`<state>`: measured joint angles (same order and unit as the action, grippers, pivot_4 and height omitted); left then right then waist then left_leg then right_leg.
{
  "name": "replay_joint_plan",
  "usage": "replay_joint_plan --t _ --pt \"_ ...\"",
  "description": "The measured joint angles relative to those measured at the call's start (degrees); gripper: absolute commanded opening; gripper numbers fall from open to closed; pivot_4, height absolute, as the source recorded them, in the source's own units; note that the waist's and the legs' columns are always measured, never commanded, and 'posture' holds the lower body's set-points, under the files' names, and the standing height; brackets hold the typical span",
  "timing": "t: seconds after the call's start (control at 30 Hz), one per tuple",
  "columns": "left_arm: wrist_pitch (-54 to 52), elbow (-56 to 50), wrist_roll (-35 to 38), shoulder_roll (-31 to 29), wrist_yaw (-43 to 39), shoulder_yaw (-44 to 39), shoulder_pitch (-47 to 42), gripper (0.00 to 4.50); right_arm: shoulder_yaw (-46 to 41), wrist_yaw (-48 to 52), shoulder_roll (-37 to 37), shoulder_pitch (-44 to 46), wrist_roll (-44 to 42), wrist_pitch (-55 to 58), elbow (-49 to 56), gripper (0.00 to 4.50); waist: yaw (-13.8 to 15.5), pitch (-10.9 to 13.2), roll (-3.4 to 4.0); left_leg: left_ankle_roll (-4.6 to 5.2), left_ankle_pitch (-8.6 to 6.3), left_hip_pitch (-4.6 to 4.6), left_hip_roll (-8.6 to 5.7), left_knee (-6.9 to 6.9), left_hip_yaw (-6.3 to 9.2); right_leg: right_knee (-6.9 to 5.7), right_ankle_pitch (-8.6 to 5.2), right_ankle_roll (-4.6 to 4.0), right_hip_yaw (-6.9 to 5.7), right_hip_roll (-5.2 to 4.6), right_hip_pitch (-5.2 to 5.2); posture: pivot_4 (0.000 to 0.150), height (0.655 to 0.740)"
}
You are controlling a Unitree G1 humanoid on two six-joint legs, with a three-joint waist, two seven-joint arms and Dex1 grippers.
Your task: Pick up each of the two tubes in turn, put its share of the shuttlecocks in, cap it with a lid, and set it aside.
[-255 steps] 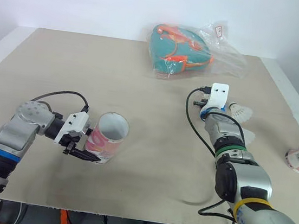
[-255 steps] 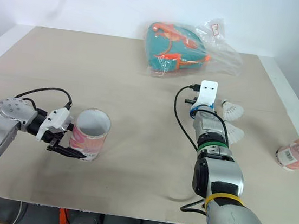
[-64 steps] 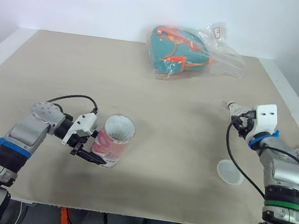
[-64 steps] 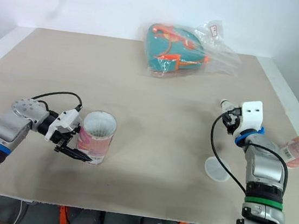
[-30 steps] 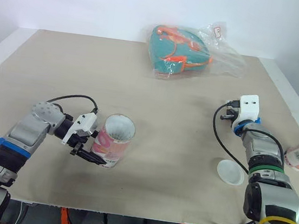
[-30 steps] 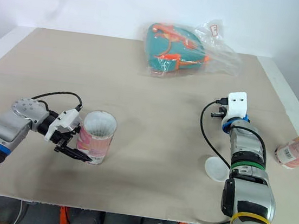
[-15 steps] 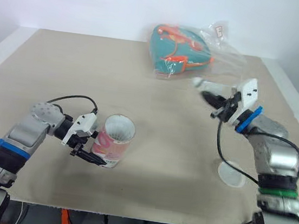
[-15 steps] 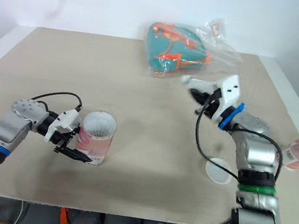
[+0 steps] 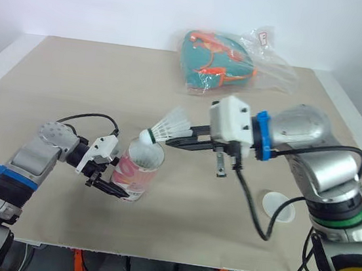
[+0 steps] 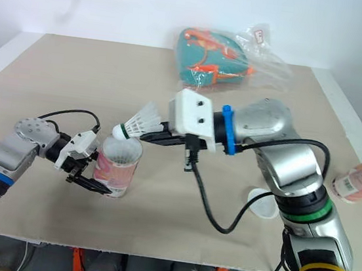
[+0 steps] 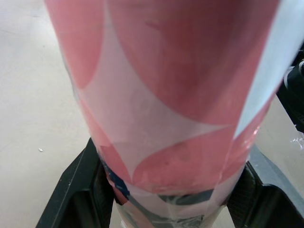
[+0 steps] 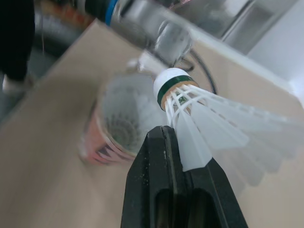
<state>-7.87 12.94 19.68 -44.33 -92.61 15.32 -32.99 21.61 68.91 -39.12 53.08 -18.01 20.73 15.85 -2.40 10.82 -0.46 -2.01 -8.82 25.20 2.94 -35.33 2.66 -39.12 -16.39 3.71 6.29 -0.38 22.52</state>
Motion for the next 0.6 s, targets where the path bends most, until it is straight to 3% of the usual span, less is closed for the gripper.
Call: replay_joint_plan --t 0.27,0.4,0.53,0.6 --pt "-0.74 -0.16 -0.21 -0.02 0.02 -0.75 0.55 2.63 2.89 6.02 0.22 3.25 6.52 -7.6 -4.06 0.04 -0.22 -0.01 0.01 -0.02 -0.01 -0.06 0.03 0.01 0.01 -0.02 0.02 -0.07 -0.04 0.01 -0.04 0.15 0.74" --pt "-0.97 -0.63 -0.43 -0.04 0.01 -1.23 0.95 2.63 2.87 8.64 1.63 5.09 4.59 -4.02 -4.92 1.53 -0.3 0.0 0.02 -0.02 -0.01 -0.06 0.05 0.02 0.02 -0.03 0.05 -0.06 -0.05 0.02 -0.01 0.15 0.74" --pt "-1.0 -0.91 -0.43 -0.04 0.01 -1.22 0.96 2.63 0.91 10.8 3.21 7.67 -3.24 5.54 -2.37 3.54 -0.22 0.0 0.02 -0.02 -0.01 -0.03 0.04 0.03 0.05 -0.04 0.09 -0.16 -0.05 0.02 -0.01 0.15 0.74" --pt "-1.0 -0.91 -0.47 -0.04 0.01 -1.22 0.96 2.63 0.21 10.87 3.14 8.39 -4.18 6.86 -1.97 3.54 -0.23 0.0 0.02 -0.02 -0.01 -0.03 0.04 0.03 0.04 -0.04 0.08 -0.14 -0.05 0.01 -0.01 0.15 0.74"
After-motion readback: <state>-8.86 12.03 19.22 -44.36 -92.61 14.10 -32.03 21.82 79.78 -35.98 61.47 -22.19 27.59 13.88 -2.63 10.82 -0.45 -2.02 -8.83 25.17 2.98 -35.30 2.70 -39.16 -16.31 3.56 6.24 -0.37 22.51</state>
